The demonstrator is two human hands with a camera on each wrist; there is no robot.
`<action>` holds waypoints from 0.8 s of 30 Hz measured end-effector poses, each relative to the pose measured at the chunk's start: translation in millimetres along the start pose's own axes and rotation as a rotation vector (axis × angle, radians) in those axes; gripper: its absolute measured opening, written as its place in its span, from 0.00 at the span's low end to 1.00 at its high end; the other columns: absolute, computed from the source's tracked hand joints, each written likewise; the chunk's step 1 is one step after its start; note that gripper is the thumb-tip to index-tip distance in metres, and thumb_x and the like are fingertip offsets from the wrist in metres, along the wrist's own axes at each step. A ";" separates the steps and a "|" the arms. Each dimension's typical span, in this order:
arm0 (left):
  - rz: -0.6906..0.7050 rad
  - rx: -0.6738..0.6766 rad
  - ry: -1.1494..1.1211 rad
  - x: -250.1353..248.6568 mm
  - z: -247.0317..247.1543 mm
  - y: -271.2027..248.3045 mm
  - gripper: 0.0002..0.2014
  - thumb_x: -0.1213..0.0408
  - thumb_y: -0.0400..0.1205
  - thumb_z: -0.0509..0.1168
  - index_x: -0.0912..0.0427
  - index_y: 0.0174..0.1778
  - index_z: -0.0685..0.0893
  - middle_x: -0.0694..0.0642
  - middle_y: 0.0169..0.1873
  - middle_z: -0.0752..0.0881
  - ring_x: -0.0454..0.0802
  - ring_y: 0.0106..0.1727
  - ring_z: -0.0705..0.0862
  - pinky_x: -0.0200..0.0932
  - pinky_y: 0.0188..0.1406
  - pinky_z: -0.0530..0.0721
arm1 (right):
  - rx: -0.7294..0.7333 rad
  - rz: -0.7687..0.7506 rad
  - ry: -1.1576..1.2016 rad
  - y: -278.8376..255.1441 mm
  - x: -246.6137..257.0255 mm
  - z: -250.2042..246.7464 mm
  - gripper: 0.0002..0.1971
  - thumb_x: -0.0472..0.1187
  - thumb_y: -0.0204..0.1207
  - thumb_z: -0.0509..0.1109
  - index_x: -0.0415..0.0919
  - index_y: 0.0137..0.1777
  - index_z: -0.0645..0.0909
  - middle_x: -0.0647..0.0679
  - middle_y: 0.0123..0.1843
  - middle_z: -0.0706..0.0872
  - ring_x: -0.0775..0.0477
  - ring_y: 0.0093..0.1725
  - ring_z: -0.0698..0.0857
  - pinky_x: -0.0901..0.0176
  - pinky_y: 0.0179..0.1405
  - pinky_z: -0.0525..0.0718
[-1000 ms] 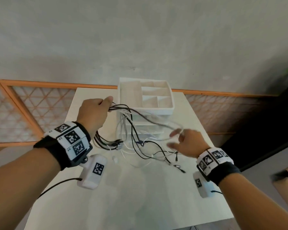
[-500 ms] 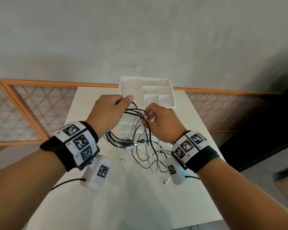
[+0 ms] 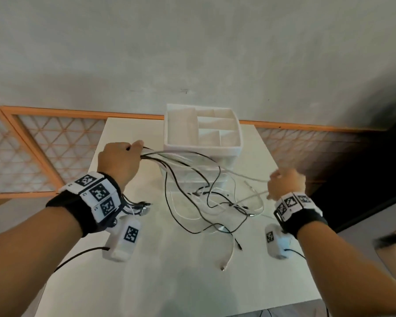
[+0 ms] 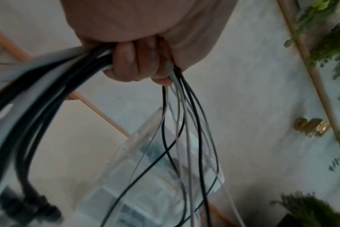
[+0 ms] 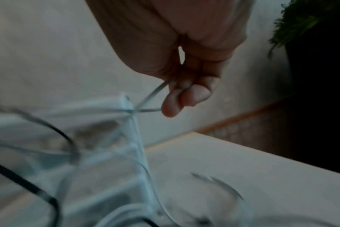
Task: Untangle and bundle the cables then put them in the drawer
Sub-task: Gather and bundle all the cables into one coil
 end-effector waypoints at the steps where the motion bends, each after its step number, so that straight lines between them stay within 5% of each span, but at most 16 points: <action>1: -0.006 -0.017 -0.048 0.3 -2.2 1.9 0.28 0.47 0.85 0.61 0.63 0.23 0.71 0.60 0.22 0.73 0.63 0.32 0.76 0.50 0.37 0.72 | 0.083 0.034 -0.109 3.0 -19.9 25.4 0.11 0.37 0.76 0.72 0.40 0.57 0.87 0.39 0.58 0.89 0.38 0.60 0.87 0.58 0.49 0.80; 4: -0.005 0.007 -0.179 -6.0 -0.9 2.0 0.29 0.44 0.82 0.63 0.56 0.20 0.64 0.56 0.21 0.66 0.57 0.27 0.66 0.53 0.35 0.69 | 0.291 0.052 -0.242 -4.1 -54.3 82.6 0.06 0.42 0.72 0.66 0.40 0.43 0.82 0.39 0.51 0.88 0.35 0.51 0.88 0.55 0.40 0.81; 7: 0.027 0.083 -0.246 -21.8 9.0 -5.8 0.30 0.41 0.77 0.64 0.54 0.16 0.63 0.55 0.21 0.64 0.55 0.25 0.62 0.52 0.35 0.66 | 0.261 -0.029 -0.323 -12.6 -28.5 70.3 0.08 0.45 0.69 0.63 0.41 0.39 0.78 0.42 0.50 0.88 0.37 0.47 0.85 0.55 0.43 0.79; 11: 0.110 0.192 -0.283 -52.6 26.6 -17.4 0.28 0.46 0.83 0.65 0.55 0.22 0.63 0.57 0.23 0.63 0.54 0.23 0.60 0.49 0.32 0.63 | 0.118 -0.409 0.218 -52.9 77.1 -7.4 0.09 0.44 0.79 0.71 0.50 0.56 0.87 0.53 0.58 0.90 0.54 0.51 0.87 0.63 0.54 0.81; 15: 0.237 0.274 -0.245 -89.0 32.5 -33.7 0.27 0.48 0.85 0.65 0.59 0.23 0.68 0.56 0.21 0.67 0.52 0.20 0.63 0.45 0.29 0.64 | 0.222 -0.729 0.677 -125.5 167.1 -54.0 0.21 0.52 0.72 0.80 0.55 0.64 0.81 0.62 0.59 0.86 0.64 0.47 0.86 0.75 0.41 0.80; 17: 0.295 0.289 -0.188 -101.6 30.5 -39.9 0.26 0.48 0.85 0.65 0.62 0.25 0.71 0.57 0.22 0.68 0.52 0.22 0.64 0.47 0.31 0.66 | 0.135 -0.774 0.742 -135.6 181.2 -53.0 0.17 0.48 0.73 0.80 0.51 0.60 0.82 0.59 0.52 0.86 0.64 0.38 0.83 0.76 0.34 0.78; 19: 0.296 0.252 -0.175 -101.8 23.7 -38.0 0.27 0.48 0.85 0.64 0.65 0.26 0.72 0.58 0.22 0.67 0.54 0.23 0.64 0.50 0.33 0.66 | 0.001 -0.795 0.723 -134.5 179.3 -45.3 0.07 0.46 0.76 0.78 0.46 0.47 0.84 0.56 0.39 0.86 0.62 0.28 0.79 0.74 0.28 0.73; 22: 0.217 0.195 -0.156 -82.3 16.5 -29.0 0.30 0.47 0.84 0.63 0.75 0.32 0.79 0.56 0.20 0.68 0.55 0.23 0.65 0.50 0.33 0.67 | -0.037 -0.725 0.633 -117.7 159.7 -23.0 0.15 0.57 0.74 0.77 0.46 0.37 0.87 0.55 0.31 0.86 0.57 0.26 0.80 0.60 0.30 0.79; 24: 0.155 0.214 -0.117 -66.7 20.5 -26.0 0.28 0.48 0.85 0.63 0.69 0.29 0.82 0.54 0.19 0.71 0.54 0.22 0.67 0.45 0.31 0.67 | -0.111 -0.697 0.646 -111.4 150.5 -34.2 0.21 0.62 0.71 0.77 0.43 0.34 0.88 0.52 0.29 0.87 0.52 0.29 0.82 0.50 0.35 0.84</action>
Point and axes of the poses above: each hand's wrist, its own y-axis towards the middle knuckle, its own z-axis out of the palm, x = y × z, the point moved 9 cm from there along y, towards the middle knuckle
